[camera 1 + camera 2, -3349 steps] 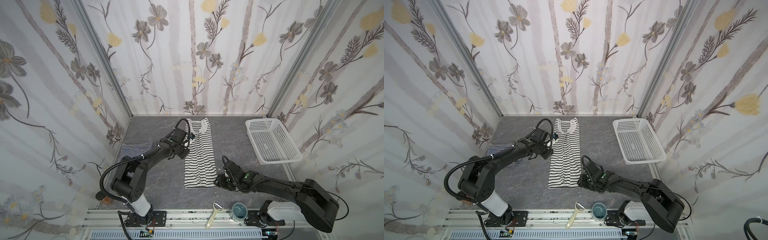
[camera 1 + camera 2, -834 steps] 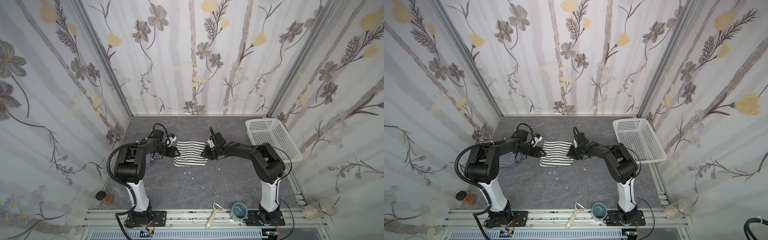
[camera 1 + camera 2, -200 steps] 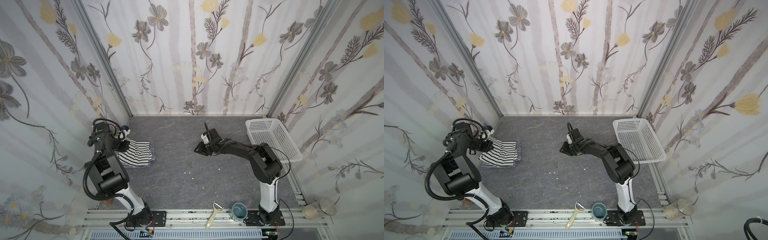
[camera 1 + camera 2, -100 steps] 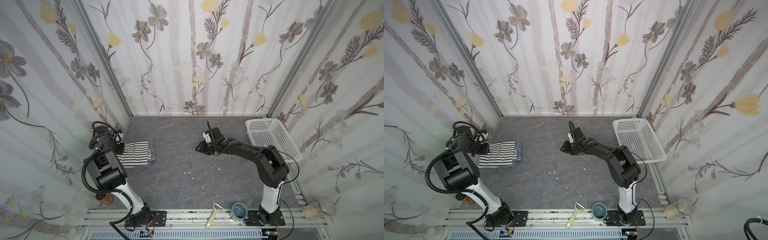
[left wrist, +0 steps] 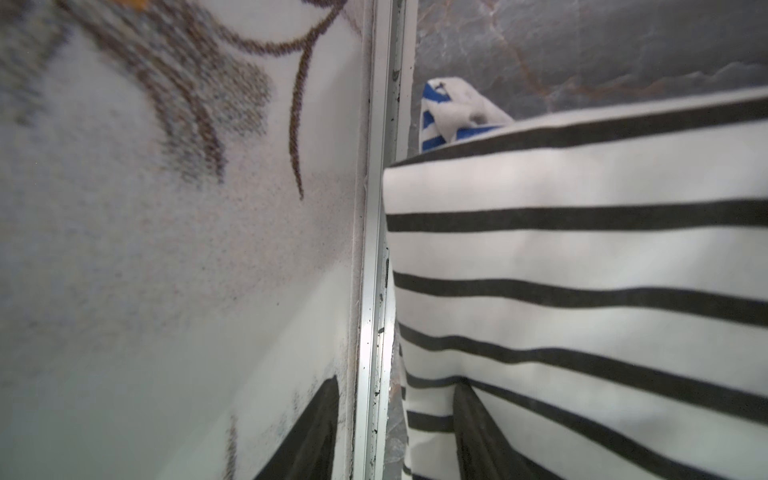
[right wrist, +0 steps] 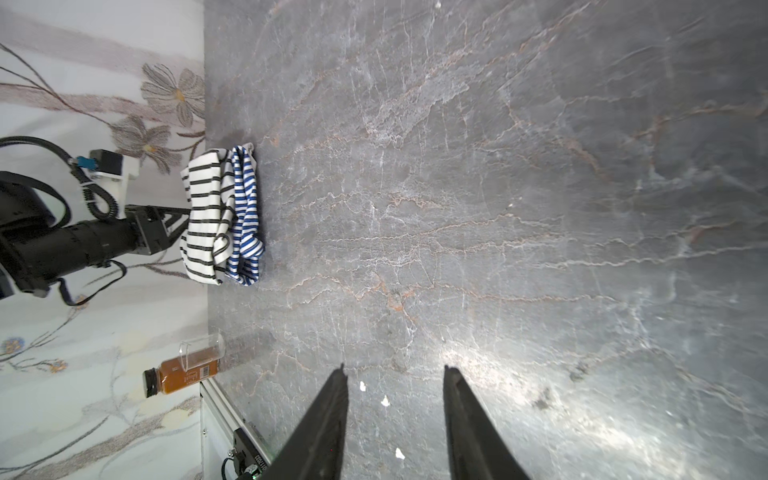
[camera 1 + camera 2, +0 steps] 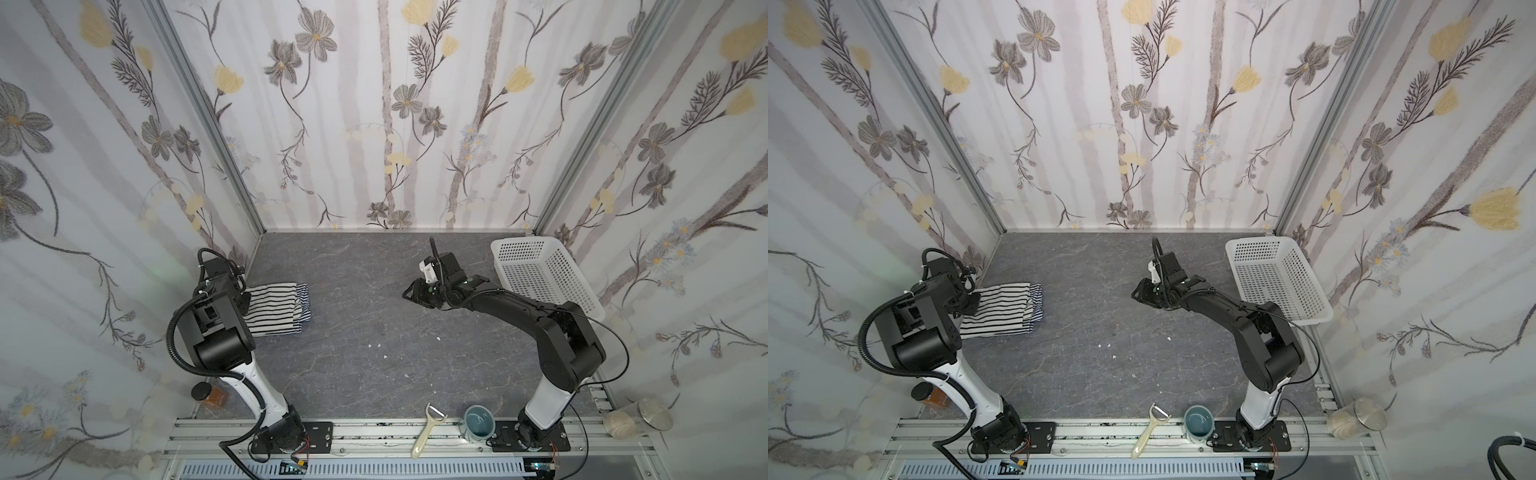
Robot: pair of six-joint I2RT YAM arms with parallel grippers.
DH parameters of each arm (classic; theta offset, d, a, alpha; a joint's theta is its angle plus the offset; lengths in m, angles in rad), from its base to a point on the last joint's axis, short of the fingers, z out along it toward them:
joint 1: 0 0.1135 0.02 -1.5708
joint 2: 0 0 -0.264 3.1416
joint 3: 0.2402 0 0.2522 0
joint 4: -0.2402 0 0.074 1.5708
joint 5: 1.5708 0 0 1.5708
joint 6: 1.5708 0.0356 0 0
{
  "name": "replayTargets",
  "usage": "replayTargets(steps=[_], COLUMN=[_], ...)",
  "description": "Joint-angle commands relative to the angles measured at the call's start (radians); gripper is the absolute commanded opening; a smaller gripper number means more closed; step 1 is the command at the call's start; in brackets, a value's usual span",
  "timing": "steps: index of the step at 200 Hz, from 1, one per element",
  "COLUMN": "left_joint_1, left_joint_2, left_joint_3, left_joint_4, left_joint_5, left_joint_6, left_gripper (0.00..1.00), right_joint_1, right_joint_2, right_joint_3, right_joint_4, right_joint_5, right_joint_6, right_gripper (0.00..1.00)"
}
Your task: Fold and stack the tank tops
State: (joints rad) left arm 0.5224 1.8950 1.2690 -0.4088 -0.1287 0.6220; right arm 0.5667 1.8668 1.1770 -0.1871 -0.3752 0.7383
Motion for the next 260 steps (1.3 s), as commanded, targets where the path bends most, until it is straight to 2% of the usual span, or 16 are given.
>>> replayTargets(steps=[1, 19, 34, 42, 67, 96, 116, 134, 170, 227, 260], left_joint_1=[-0.002, -0.019, -0.066, -0.104, -0.251, -0.387, -0.444, -0.455, -0.466, -0.500, -0.514], left_joint_2=[-0.100, -0.257, -0.385, -0.446, -0.591, -0.617, -0.614, -0.584, -0.526, -0.427, -0.368], left_joint_3=[-0.028, -0.081, -0.148, -0.191, -0.327, -0.461, -0.619, -0.706, -0.865, -0.943, -0.938], left_joint_4=[0.048, 0.056, 0.086, 0.119, 0.261, 0.460, 0.720, 0.885, 1.230, 1.491, 1.529], left_joint_5=[0.055, 0.199, 0.302, 0.332, 0.378, 0.404, 0.377, 0.425, 0.458, 0.397, 0.373], left_joint_6=[-0.044, -0.116, -0.181, -0.221, -0.381, -0.579, -0.613, -0.634, -0.631, -0.613, -0.600], left_gripper=[0.46, 0.49, 0.53, 0.59, 0.88, 1.00, 1.00, 1.00, 1.00, 1.00, 1.00], right_joint_1=[-0.036, -0.079, -0.131, -0.162, -0.244, -0.334, -0.366, -0.413, -0.499, -0.562, -0.570], right_joint_2=[-0.113, -0.231, -0.326, -0.361, -0.455, -0.563, -0.641, -0.658, -0.648, -0.607, -0.561], right_joint_3=[-0.047, -0.090, -0.123, -0.135, -0.190, -0.306, -0.475, -0.577, -0.686, -0.768, -0.788], right_joint_4=[-0.007, -0.050, -0.078, -0.091, -0.072, 0.075, 0.296, 0.438, 0.585, 0.755, 0.861], right_joint_5=[0.083, 0.169, 0.230, 0.261, 0.378, 0.536, 0.614, 0.626, 0.547, 0.482, 0.446], right_joint_6=[-0.066, -0.129, -0.172, -0.192, -0.262, -0.357, -0.452, -0.487, -0.571, -0.641, -0.666], right_gripper=[0.58, 0.73, 0.81, 0.82, 0.85, 0.86, 0.86, 0.86, 0.85, 0.84, 0.83])
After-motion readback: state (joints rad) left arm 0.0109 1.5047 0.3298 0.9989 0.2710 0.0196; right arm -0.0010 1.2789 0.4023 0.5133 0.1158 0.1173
